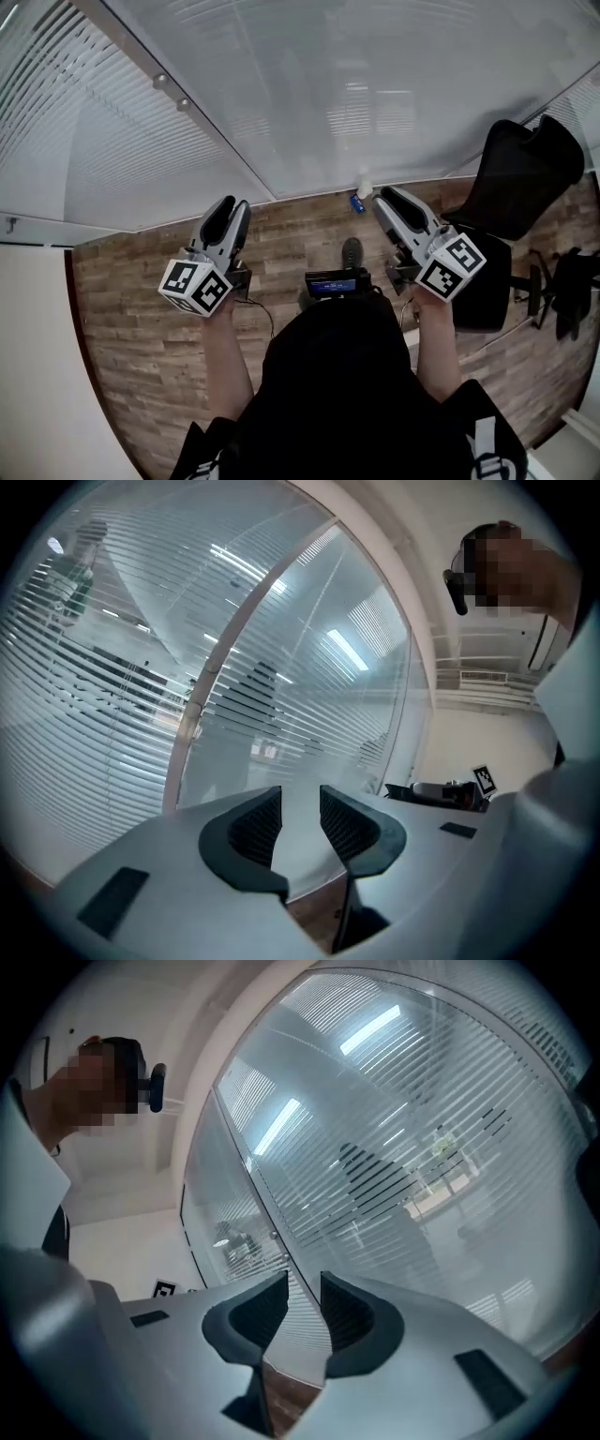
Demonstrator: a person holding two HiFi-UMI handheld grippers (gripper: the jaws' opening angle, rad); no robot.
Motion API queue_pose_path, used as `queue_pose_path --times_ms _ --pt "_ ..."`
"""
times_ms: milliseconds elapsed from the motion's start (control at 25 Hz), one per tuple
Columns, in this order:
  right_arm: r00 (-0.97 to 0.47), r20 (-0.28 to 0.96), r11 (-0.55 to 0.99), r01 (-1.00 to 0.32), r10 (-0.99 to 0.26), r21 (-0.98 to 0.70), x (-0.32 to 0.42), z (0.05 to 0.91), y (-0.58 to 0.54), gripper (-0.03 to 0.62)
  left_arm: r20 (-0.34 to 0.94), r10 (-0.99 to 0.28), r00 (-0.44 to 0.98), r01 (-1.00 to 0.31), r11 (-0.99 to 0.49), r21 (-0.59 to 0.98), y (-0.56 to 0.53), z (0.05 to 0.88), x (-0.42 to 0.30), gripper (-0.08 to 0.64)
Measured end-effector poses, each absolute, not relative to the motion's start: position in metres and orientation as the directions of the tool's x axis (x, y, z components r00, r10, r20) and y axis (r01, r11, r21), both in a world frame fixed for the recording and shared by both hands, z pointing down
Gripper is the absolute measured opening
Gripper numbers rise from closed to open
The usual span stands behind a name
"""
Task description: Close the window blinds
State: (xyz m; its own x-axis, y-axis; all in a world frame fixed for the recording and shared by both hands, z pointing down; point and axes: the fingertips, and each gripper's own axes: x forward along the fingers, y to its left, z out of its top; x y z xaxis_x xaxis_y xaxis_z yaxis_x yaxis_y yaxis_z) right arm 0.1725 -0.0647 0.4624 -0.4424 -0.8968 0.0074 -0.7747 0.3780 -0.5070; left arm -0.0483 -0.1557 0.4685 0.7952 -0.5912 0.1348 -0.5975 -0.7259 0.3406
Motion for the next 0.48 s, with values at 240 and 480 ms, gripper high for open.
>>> queue_pose_path --times_ms 240,480 --pt "-0.364 0.089 0.266 -0.807 -0.927 -0.527 0.146 0.48 0.0 0.109 0.101 -0.496 0.862 -0.491 -0.771 0.406 -0.114 0.486 -0.051 0.135" --pt "-0.348 0.089 0.255 -0.815 -0.933 -0.52 0.133 0.473 0.02 0.109 0.065 -0.448 0.892 -0.433 -0.801 0.413 -0.094 0.481 -0.052 0.135"
